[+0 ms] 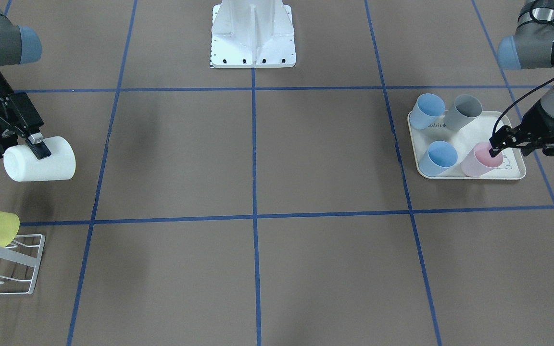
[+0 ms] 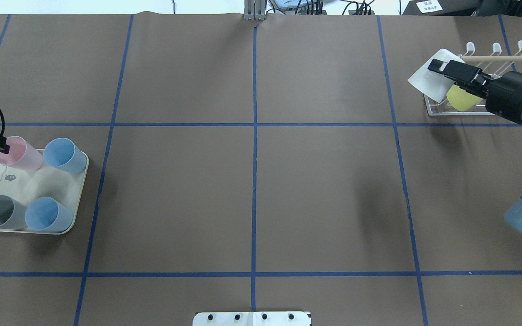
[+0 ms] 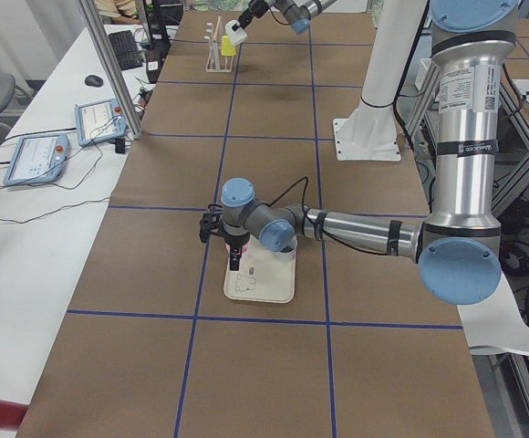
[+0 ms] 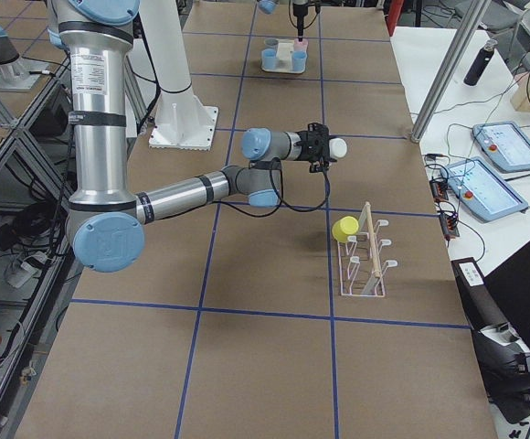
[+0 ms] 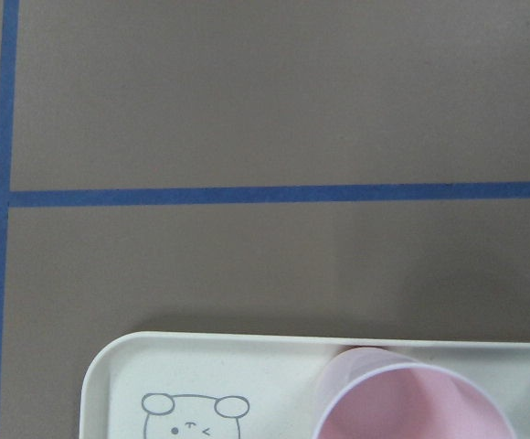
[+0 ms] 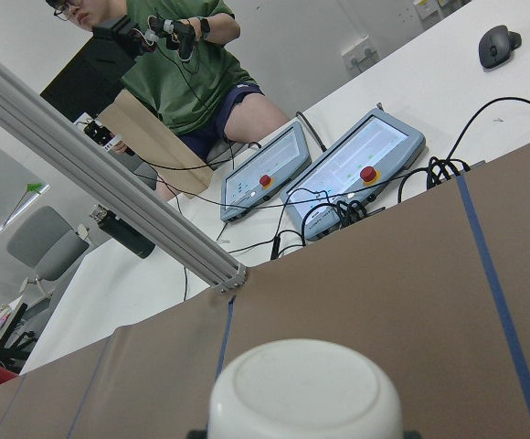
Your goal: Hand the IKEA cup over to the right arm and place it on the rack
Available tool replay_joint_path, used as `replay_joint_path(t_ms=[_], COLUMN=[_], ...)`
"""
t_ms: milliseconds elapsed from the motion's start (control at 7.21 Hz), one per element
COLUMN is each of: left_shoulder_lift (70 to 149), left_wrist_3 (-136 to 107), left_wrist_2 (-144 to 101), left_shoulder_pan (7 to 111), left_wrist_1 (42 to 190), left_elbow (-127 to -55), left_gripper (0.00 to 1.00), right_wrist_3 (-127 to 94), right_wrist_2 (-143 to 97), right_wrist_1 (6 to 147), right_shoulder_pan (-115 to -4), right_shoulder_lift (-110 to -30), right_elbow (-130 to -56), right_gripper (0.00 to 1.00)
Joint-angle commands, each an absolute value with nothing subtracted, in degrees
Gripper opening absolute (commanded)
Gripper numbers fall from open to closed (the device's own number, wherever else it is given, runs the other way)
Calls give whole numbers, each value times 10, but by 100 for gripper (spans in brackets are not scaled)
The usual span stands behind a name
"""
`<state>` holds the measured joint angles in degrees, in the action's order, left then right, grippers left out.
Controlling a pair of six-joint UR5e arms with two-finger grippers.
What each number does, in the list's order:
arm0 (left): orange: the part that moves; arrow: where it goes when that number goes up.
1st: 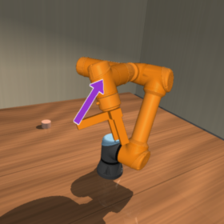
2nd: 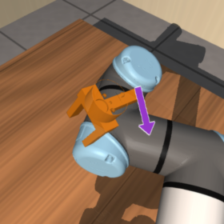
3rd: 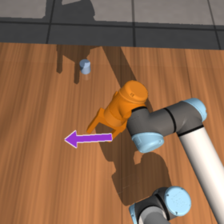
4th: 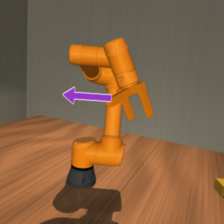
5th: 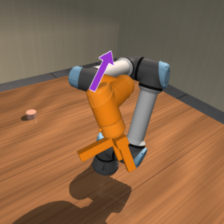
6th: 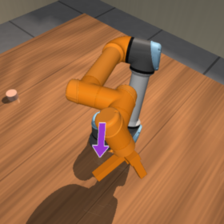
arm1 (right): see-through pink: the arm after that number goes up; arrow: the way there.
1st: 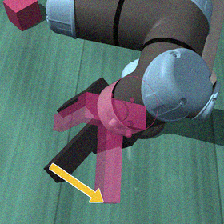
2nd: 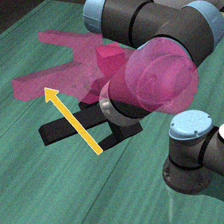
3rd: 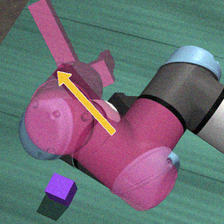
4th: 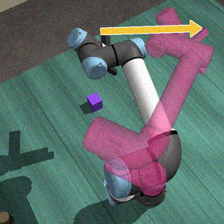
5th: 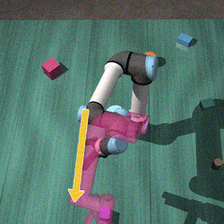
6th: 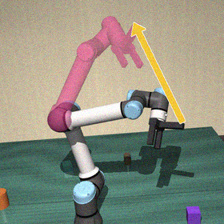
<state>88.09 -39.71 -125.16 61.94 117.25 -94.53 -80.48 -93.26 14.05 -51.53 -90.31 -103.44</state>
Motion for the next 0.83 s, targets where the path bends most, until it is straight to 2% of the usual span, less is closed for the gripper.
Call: replay_joint_path(t_ms=[0,139,416,693], left_shoulder_lift=[894,895,898,915], left_wrist_3=[-403,-404,-405,-405], left_wrist_2=[-1262,-1271,-1311,-1322], left_shoulder_pan=[614,613,613,614], left_wrist_1=[1172,1172,1173,1172], left_elbow=[-925,-925,-930,-931], left_gripper=[47,1,0,0], right_wrist_3=[-794,-763,-725,-629], right_wrist_2=[-933,-933,-936,-928], right_wrist_1=[142,141,157,154], right_shoulder_pan=[-526,-540,-572,-614], right_shoulder_lift=[-913,-927,-935,-937], right_elbow=[-1034,-1033,-1020,-971], right_gripper=[5,5,5,5])
